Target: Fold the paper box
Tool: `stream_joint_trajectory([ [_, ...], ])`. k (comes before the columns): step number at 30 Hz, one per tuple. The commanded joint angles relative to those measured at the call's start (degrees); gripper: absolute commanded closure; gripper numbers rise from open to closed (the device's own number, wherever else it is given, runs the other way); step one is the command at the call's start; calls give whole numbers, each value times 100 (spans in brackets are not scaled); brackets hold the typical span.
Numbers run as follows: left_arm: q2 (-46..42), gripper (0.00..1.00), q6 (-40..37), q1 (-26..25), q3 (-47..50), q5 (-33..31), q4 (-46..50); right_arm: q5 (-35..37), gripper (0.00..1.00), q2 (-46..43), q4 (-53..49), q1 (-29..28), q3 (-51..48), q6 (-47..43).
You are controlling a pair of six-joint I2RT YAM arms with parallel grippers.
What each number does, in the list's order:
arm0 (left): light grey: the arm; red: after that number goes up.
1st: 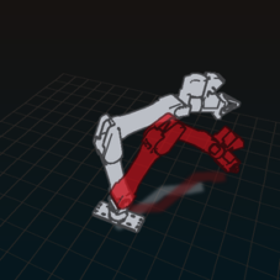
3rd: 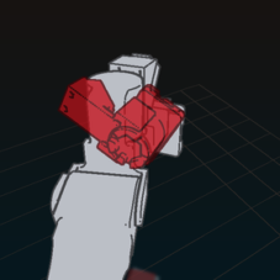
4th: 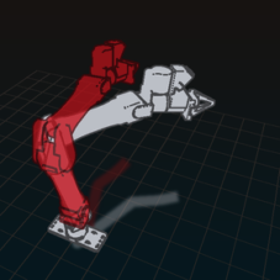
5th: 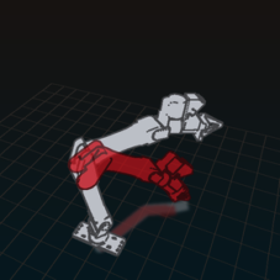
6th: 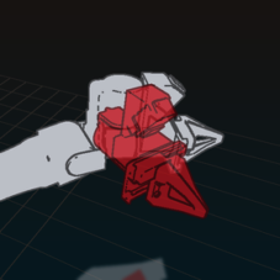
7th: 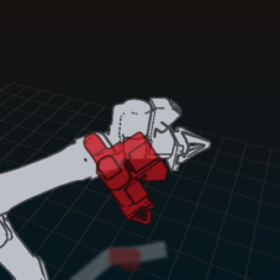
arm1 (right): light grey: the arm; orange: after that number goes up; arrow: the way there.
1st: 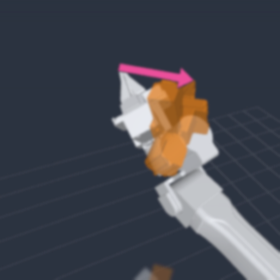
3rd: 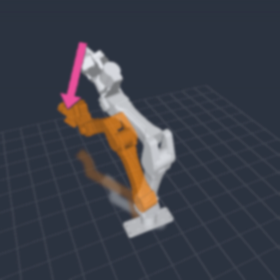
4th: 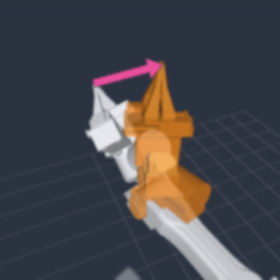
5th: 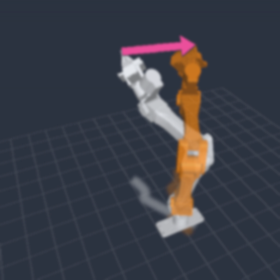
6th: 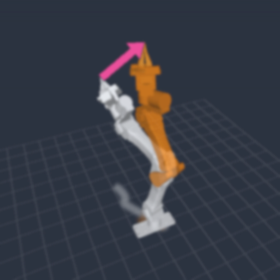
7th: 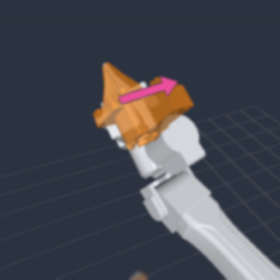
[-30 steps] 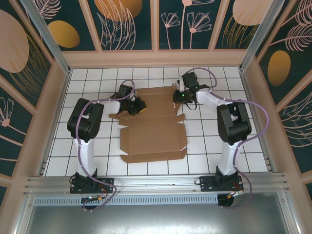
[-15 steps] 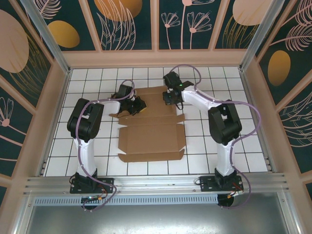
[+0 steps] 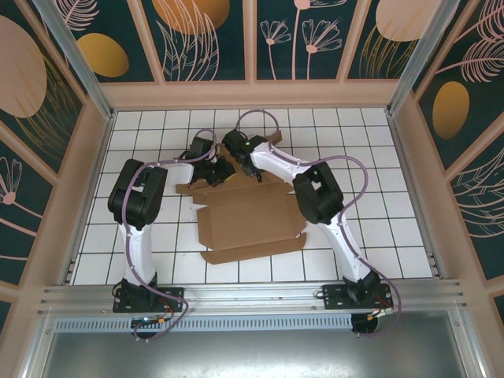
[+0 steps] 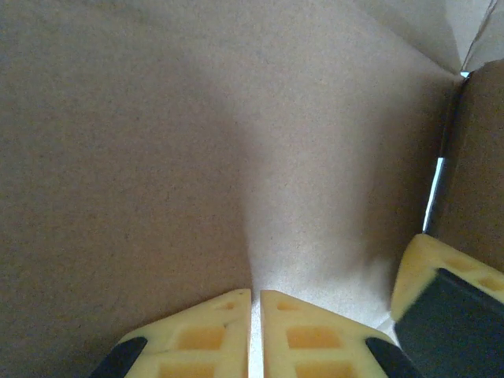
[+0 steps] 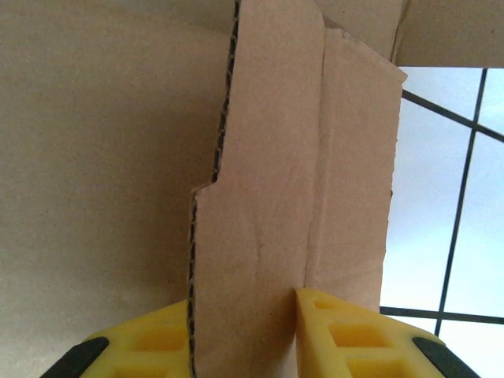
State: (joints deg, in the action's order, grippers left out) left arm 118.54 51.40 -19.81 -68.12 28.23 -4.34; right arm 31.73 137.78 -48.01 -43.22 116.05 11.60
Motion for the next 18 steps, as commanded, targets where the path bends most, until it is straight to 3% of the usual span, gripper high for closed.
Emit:
stream_joint_trajectory([
  [1, 72, 88, 57, -48, 105, -58, 203, 546, 72, 7, -295, -239, 315, -117],
  [7, 73, 88, 23, -49, 79, -147, 279, 1043, 82, -393, -203, -175, 21, -393],
  [12, 56, 89, -32, -49, 44, -242, 367, 1053, 83, -1011, 242, 11, -625, -766],
  [18, 80, 89, -71, -45, -26, -275, 451, 1613, 83, -1298, 324, 217, -1207, -1017],
])
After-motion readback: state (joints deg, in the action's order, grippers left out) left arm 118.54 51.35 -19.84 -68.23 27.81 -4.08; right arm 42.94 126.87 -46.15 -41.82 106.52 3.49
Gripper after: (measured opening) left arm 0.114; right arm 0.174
